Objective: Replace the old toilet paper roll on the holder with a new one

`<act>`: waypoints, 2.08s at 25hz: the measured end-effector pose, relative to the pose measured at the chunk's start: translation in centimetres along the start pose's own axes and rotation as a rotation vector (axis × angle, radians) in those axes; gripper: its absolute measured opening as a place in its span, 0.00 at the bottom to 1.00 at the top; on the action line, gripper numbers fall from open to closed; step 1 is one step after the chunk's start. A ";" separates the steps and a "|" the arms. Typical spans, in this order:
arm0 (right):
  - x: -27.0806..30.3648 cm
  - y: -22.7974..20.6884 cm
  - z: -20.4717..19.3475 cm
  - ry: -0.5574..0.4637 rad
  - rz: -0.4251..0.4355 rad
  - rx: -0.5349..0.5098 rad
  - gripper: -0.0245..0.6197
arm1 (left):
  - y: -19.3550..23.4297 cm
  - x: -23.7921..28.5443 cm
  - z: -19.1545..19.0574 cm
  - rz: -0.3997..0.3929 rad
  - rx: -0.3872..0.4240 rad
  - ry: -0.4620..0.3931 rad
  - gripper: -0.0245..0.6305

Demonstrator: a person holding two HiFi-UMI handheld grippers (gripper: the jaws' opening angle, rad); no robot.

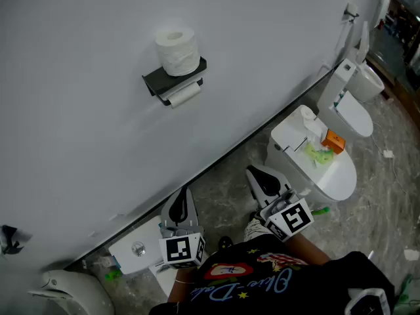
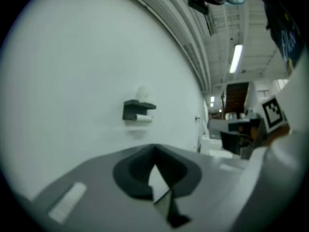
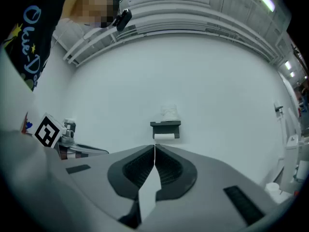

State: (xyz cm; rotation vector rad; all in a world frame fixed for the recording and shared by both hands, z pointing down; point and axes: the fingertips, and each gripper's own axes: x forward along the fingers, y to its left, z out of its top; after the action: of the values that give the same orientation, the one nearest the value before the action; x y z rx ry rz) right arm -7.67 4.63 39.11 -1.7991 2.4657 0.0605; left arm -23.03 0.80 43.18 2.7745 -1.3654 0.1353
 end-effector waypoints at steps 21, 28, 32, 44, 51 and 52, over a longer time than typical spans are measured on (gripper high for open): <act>14.6 -18.0 0.0 0.001 0.403 0.053 0.06 | -1.7 17.4 2.9 0.389 -0.063 -0.019 0.02; 16.3 -21.3 -0.1 -0.011 0.477 0.081 0.06 | -3.2 20.1 3.1 0.436 -0.080 -0.007 0.02; 16.4 -21.3 0.2 -0.003 0.481 0.075 0.06 | -3.0 20.9 3.5 0.440 -0.052 0.017 0.02; 14.9 -21.3 0.5 -0.014 0.461 0.088 0.06 | 2.5 20.6 6.3 0.165 -1.156 -0.651 0.23; 14.3 -22.4 1.0 -0.013 0.406 0.059 0.06 | 5.0 23.3 6.8 0.089 -1.273 -0.728 0.32; 14.2 -22.6 1.0 -0.013 0.397 0.058 0.06 | 5.3 23.8 6.8 0.085 -1.289 -0.725 0.33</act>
State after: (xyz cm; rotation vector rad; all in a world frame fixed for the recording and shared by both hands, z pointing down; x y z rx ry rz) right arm 9.62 -15.72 37.21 -1.2594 2.7424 0.0271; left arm -12.37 -21.73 38.81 1.6348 -0.9967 -1.3229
